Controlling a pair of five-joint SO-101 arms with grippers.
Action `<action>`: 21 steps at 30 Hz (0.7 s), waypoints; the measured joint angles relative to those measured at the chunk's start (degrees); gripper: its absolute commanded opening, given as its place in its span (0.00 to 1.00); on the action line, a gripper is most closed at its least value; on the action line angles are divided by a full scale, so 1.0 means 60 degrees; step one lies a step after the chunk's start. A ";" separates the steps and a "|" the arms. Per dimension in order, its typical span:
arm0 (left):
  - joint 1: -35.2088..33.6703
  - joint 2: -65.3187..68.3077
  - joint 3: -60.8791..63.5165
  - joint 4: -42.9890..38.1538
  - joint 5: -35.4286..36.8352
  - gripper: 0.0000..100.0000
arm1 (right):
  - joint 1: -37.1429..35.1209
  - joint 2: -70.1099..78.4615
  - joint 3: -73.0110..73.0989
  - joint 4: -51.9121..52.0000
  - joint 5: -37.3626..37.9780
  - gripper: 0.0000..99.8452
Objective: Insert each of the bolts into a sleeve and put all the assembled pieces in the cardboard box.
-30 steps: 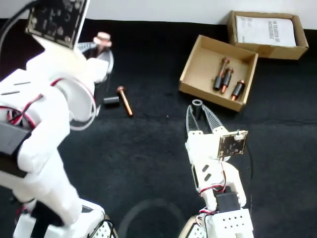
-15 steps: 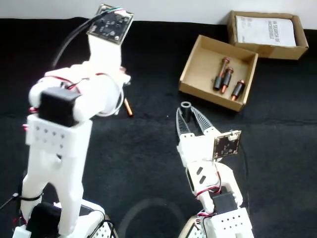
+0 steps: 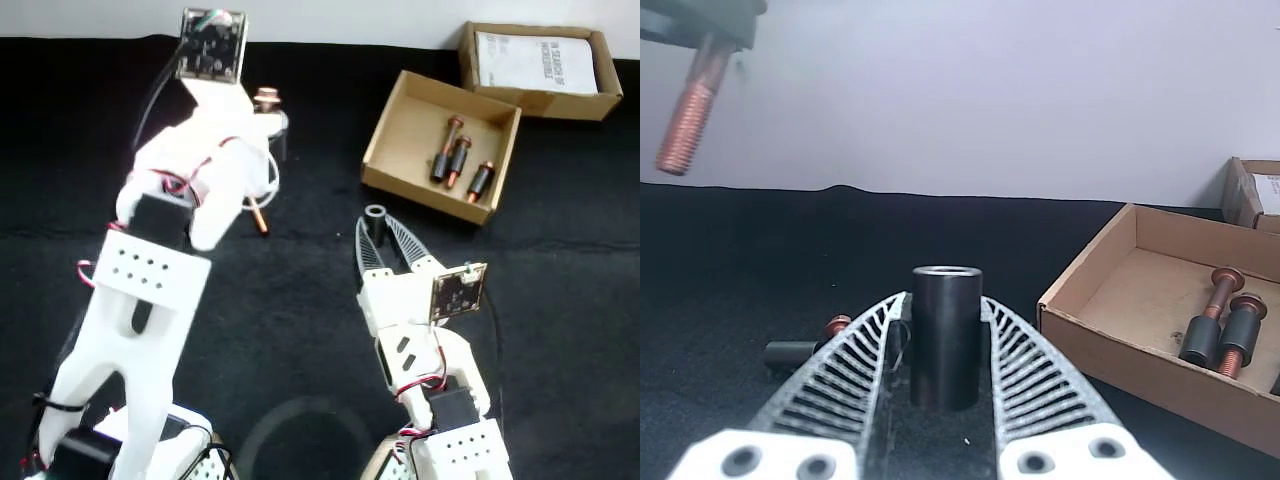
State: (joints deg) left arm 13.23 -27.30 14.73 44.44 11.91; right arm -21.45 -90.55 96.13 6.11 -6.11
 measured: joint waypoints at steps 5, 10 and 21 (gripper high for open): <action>0.0601 -0.0747 0.2491 -0.3048 0.0029 0.01 | 0.0000 0.0000 0.0000 0.0000 0.0000 0.01; 0.1114 -0.1128 0.4806 -0.6667 0.0029 0.01 | 0.0000 0.0000 0.0000 0.0000 0.0000 0.01; 0.1480 -0.1201 0.5495 -0.8513 0.1245 0.01 | 0.0000 0.0000 0.0000 0.0000 0.0000 0.01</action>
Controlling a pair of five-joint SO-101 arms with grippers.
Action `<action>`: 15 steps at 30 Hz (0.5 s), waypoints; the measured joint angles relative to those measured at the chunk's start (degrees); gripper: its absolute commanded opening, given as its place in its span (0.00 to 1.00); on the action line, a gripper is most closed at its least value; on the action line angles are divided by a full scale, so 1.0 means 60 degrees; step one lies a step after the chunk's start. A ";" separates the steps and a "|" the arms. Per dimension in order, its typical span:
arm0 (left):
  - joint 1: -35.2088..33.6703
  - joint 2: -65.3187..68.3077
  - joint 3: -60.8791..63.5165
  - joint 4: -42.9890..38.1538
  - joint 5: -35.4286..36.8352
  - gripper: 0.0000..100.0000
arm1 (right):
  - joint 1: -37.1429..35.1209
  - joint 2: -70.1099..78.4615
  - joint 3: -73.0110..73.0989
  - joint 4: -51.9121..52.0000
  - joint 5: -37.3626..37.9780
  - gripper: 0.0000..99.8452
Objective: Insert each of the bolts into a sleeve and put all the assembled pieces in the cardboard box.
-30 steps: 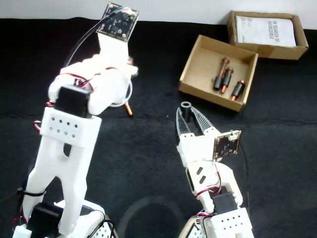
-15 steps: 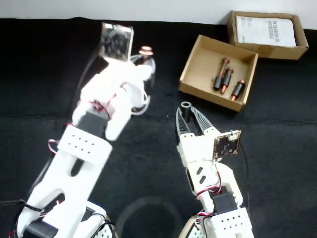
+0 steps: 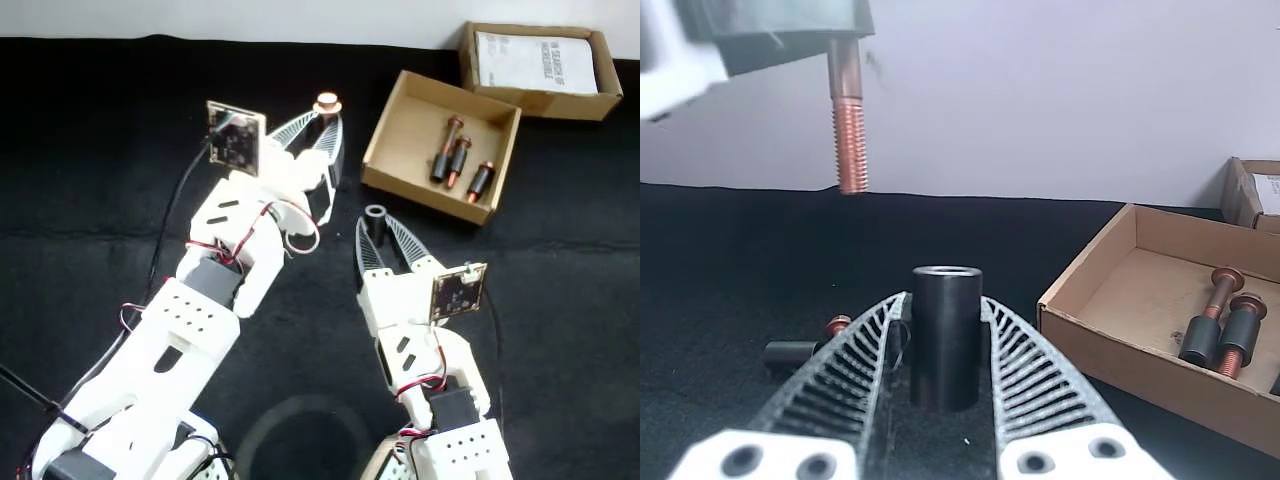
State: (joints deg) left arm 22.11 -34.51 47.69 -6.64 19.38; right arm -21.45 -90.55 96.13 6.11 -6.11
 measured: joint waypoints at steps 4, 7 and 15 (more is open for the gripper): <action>0.0176 -0.0440 0.0322 0.0000 0.0469 0.01 | 0.0000 0.0000 0.0000 0.0000 0.0000 0.01; 0.0425 -0.0923 0.0821 0.0000 0.0498 0.01 | 0.0000 0.0000 0.0000 0.0000 0.0000 0.01; 0.0821 -0.1509 0.1612 0.0000 0.0513 0.01 | 0.0000 0.0000 0.0000 0.0000 0.0000 0.01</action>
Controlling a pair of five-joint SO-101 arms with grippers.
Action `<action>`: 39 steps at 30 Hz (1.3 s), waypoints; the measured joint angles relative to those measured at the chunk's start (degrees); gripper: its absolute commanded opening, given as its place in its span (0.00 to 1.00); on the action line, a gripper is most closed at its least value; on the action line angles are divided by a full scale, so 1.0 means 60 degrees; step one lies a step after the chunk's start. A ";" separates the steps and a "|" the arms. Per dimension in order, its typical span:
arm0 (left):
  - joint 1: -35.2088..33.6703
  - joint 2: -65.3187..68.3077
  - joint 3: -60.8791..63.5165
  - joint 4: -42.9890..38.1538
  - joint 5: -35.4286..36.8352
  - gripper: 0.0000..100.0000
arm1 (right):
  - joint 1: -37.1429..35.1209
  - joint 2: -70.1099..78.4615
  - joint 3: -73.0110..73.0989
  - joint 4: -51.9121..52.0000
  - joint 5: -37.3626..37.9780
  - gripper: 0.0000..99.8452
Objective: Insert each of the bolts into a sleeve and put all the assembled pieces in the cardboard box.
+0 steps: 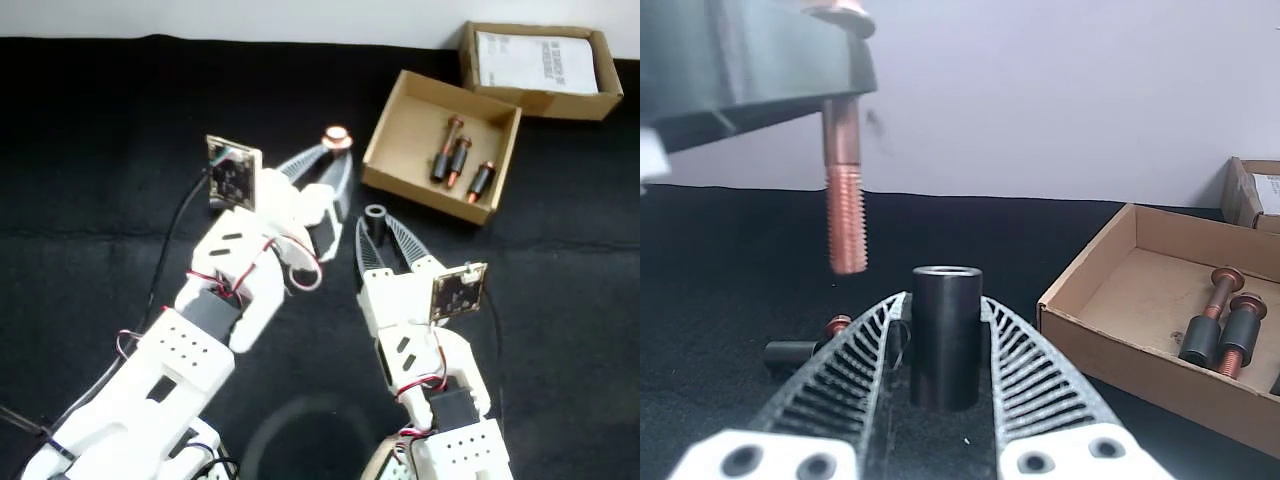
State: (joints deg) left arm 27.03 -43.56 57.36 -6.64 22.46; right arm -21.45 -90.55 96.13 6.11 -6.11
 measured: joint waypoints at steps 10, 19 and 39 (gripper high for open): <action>0.0689 0.0000 -0.0015 0.0000 -0.0366 0.01 | -0.0352 0.0000 0.0000 0.0000 0.0000 0.01; 0.0689 0.0000 -0.0322 0.0000 -0.1377 0.01 | -0.0513 0.0000 0.0000 0.0000 0.0000 0.01; 0.0689 0.1201 -0.1187 -0.0469 -0.1407 0.01 | -0.0513 0.0000 0.0000 0.0000 0.0000 0.01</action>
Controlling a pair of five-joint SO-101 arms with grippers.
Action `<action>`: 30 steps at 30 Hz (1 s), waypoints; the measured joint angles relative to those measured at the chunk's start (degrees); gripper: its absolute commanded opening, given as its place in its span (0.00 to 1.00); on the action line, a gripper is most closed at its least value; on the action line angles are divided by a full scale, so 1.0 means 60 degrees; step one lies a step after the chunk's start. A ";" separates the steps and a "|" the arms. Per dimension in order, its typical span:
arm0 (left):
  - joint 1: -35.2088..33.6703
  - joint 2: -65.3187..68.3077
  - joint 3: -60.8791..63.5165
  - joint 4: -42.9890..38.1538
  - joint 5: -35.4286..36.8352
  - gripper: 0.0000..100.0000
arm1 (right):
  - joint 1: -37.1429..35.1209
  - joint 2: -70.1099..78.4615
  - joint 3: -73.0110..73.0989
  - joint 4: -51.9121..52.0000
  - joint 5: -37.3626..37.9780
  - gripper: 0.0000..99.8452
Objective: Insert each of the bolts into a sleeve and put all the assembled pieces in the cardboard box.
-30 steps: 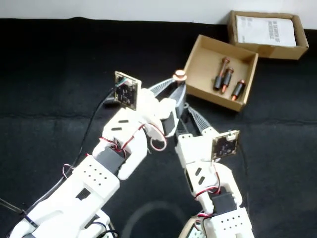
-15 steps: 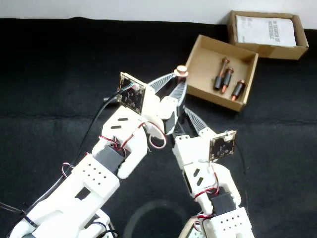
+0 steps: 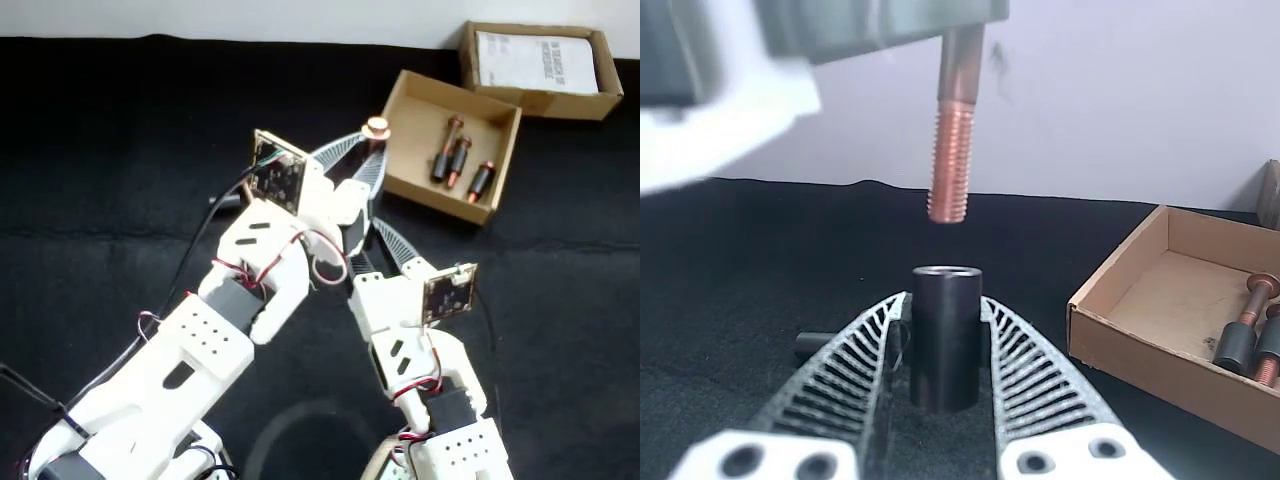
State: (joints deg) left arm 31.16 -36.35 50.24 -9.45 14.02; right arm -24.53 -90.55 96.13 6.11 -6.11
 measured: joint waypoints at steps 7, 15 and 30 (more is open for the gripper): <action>0.0000 0.0147 0.0337 0.0000 0.0000 0.01 | 0.0000 0.0000 0.0000 0.0000 0.0000 0.01; 0.0015 0.0147 0.0469 -0.0059 0.0718 0.01 | -0.0015 0.0015 0.0000 0.0000 0.0000 0.01; 0.0293 0.0132 0.1143 0.0440 0.1377 0.01 | 0.0015 0.0015 0.0000 0.0015 -0.0015 0.01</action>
State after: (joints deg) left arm 32.92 -35.56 57.10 -6.81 22.29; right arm -24.44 -90.46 96.13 6.20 -6.20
